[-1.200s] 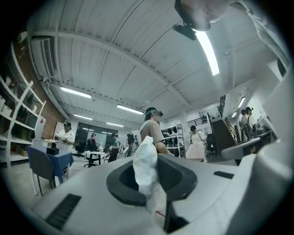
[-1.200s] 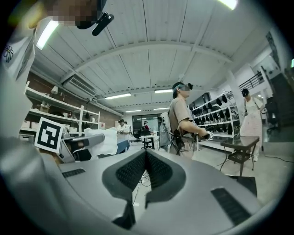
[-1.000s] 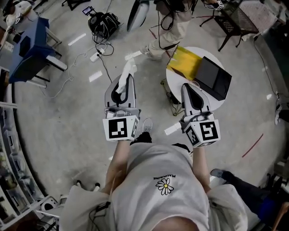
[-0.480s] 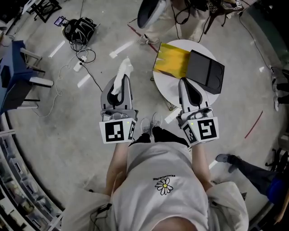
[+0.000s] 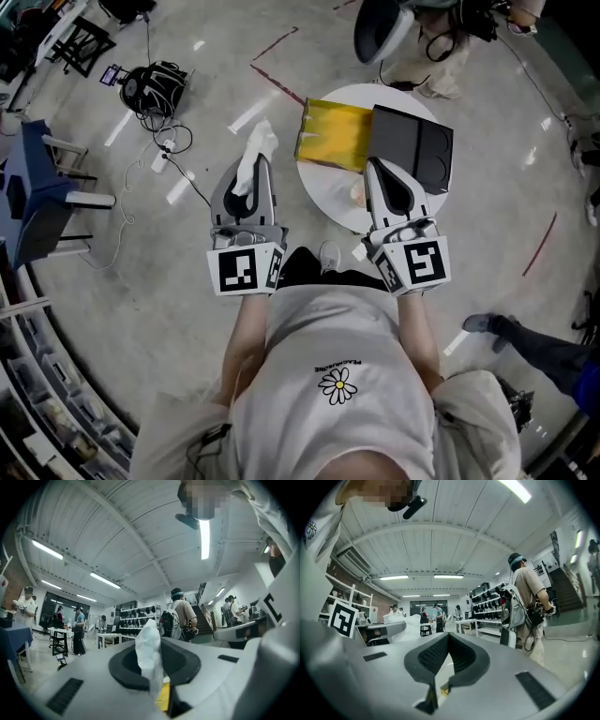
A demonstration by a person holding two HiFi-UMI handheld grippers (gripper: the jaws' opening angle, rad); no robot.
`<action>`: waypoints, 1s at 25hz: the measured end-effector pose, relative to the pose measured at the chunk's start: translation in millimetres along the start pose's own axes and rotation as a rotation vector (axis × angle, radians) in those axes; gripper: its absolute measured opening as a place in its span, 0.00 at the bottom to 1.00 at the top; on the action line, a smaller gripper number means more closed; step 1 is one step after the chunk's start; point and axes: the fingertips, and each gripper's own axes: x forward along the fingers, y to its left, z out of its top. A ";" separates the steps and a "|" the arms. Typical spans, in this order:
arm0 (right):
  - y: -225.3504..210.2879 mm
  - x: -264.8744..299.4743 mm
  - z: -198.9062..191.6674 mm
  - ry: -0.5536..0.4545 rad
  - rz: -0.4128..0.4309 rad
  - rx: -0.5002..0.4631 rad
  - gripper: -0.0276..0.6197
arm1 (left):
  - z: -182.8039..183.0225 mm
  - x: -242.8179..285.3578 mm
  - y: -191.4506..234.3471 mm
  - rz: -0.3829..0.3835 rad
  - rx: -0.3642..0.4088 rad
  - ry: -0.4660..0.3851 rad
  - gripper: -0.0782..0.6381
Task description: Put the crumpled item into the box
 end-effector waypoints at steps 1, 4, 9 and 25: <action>-6.4 -1.5 -0.9 -0.003 -0.017 0.011 0.05 | -1.7 5.9 -5.7 -0.016 0.002 0.007 0.17; -19.7 -10.6 -4.4 0.001 -0.071 0.029 0.05 | -8.0 22.7 -22.0 -0.076 0.005 0.031 0.17; -46.9 -21.2 -3.2 0.000 -0.182 0.029 0.05 | -14.6 60.4 -48.9 -0.189 0.019 0.046 0.17; -87.9 -23.1 8.1 0.006 -0.494 0.021 0.05 | -25.7 141.9 -80.5 -0.471 0.002 0.070 0.17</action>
